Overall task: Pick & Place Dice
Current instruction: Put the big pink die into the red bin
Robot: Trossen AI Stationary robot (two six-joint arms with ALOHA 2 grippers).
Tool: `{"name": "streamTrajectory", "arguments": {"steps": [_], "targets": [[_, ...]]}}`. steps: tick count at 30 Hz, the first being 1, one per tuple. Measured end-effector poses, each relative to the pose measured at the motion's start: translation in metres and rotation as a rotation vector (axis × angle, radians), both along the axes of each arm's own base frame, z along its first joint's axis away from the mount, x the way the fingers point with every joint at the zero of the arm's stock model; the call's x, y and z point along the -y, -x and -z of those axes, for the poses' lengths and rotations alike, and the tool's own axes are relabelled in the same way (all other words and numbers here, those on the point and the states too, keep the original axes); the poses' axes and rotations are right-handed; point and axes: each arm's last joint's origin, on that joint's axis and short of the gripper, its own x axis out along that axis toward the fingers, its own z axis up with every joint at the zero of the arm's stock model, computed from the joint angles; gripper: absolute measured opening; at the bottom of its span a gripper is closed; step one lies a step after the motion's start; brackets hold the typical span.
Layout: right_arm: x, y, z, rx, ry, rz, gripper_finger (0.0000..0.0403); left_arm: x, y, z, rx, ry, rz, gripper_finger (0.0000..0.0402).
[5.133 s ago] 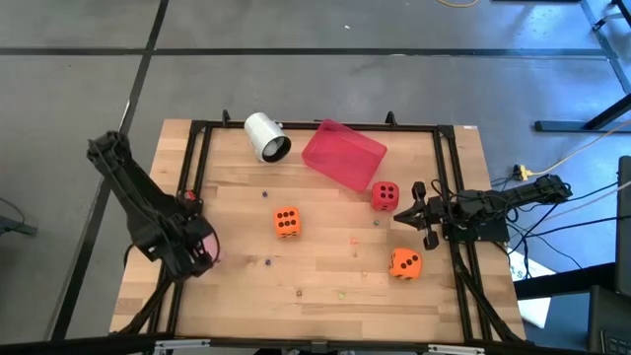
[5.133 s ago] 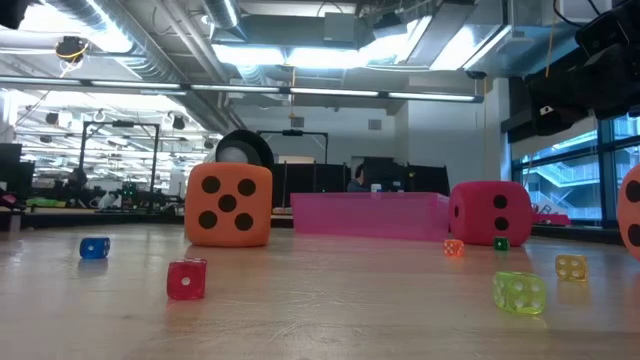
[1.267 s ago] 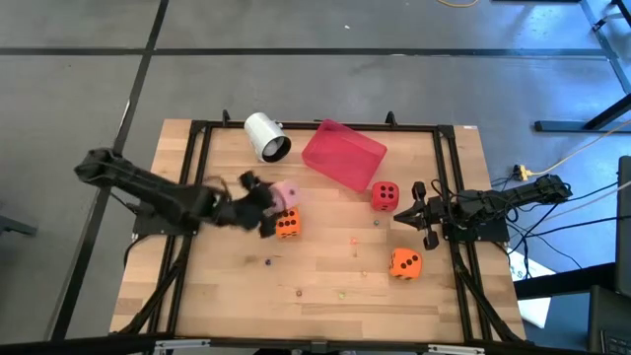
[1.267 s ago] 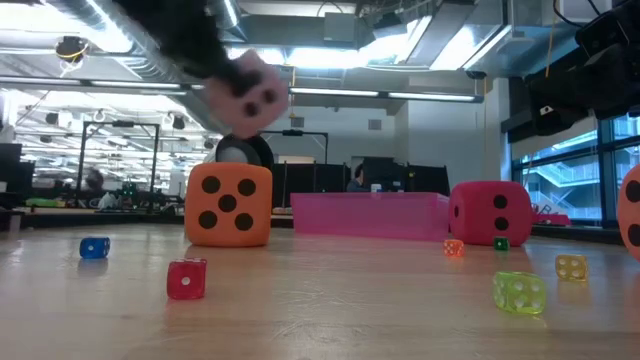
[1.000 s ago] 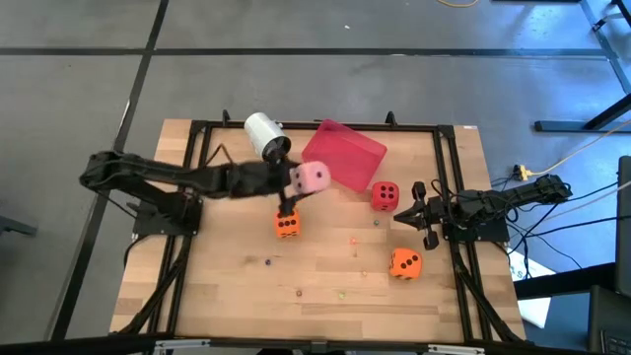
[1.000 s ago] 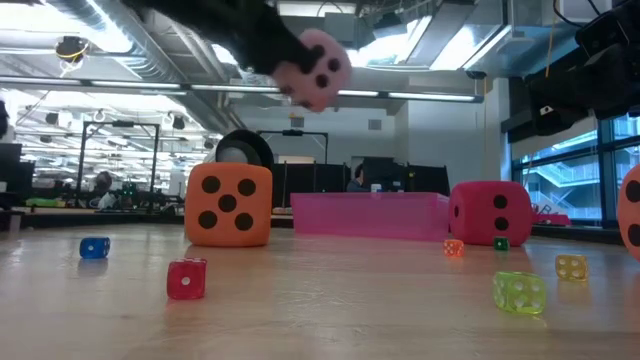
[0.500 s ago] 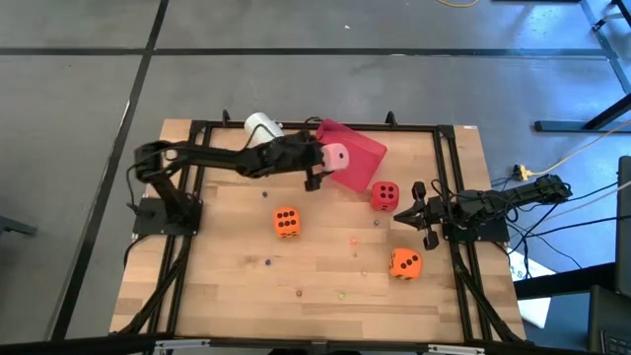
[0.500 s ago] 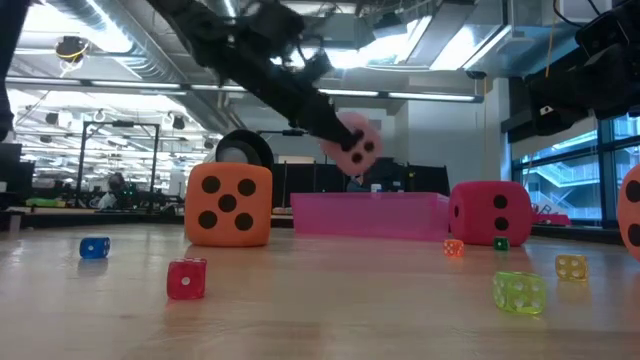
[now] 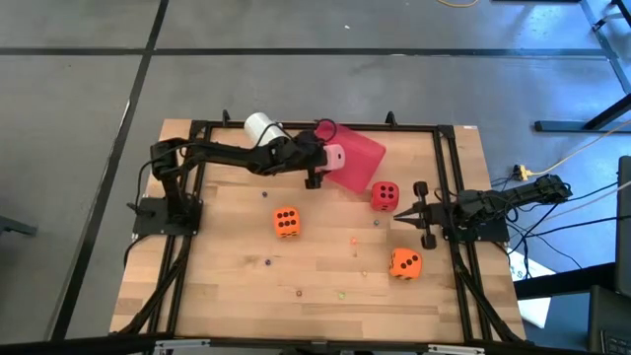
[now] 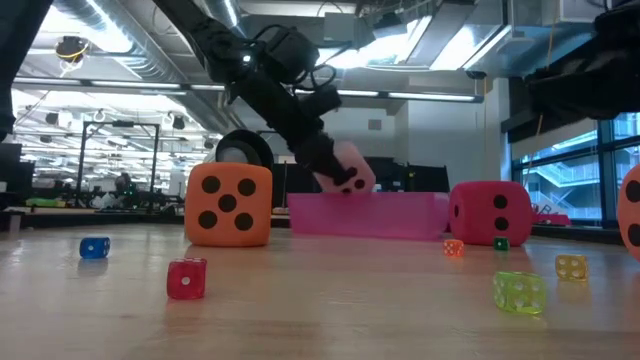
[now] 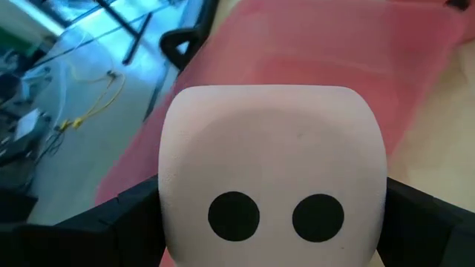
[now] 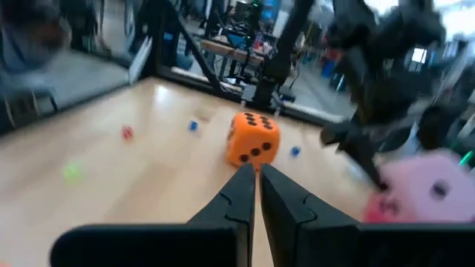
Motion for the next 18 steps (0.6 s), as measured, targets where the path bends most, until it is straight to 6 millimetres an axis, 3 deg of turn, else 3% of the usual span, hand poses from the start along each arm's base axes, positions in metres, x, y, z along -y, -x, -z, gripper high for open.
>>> {"name": "streamTrajectory", "arguments": {"steps": [4, 8, 18], "targets": [[0.0, 0.0, 0.0, 0.022, 0.163, -0.011, 0.0025, -0.002, 0.002, 0.001, -0.005, -0.002, -0.065, 0.0364], [0.0, 0.0, 0.0, 0.027, 0.206, -0.014, 0.0025, -0.002, 0.002, 0.001, -0.008, -0.003, -0.067, 0.0364], [0.001, 0.0, -0.019, 0.17, -0.217, 0.024, 0.0025, -0.002, 0.002, 0.001, 0.029, 0.039, -0.1, 0.0364]]}}
